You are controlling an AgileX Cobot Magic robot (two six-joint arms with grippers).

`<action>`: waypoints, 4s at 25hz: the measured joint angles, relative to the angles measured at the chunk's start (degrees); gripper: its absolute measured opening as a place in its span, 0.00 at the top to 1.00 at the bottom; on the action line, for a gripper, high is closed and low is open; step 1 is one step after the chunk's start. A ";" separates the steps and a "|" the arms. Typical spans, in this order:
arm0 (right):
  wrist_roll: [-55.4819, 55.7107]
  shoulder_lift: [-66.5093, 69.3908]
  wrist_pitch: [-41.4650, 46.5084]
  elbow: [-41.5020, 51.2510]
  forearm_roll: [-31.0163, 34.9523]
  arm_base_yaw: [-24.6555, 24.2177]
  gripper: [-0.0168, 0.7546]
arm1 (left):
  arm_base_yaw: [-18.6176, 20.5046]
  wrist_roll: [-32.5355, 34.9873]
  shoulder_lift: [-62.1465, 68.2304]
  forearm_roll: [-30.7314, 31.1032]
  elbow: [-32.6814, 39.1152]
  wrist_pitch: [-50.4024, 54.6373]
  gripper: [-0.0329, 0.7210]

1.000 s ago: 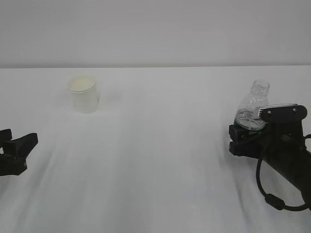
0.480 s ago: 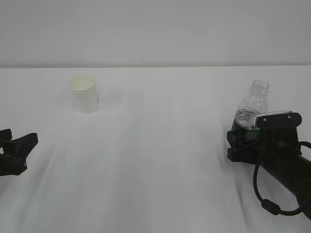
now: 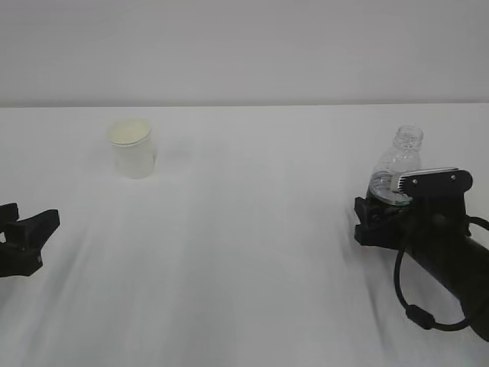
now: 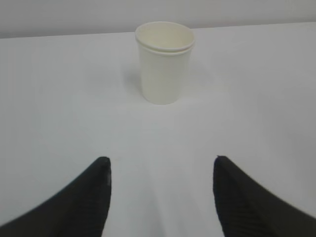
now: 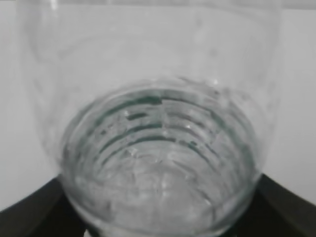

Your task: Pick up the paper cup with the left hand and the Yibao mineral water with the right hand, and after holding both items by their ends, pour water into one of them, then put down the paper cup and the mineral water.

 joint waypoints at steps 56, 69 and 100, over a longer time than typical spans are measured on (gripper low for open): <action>-1.86 0.00 3.43 -1.53 0.11 0.00 0.33 | 0.00 0.00 0.00 1.47 0.00 0.00 0.34; -0.44 0.00 3.54 -1.53 0.20 0.00 0.38 | 0.00 0.00 0.00 1.47 0.00 0.00 0.34; 0.21 -1.46 0.78 3.20 -0.25 0.00 0.45 | 0.00 0.00 0.54 1.47 0.00 0.00 0.34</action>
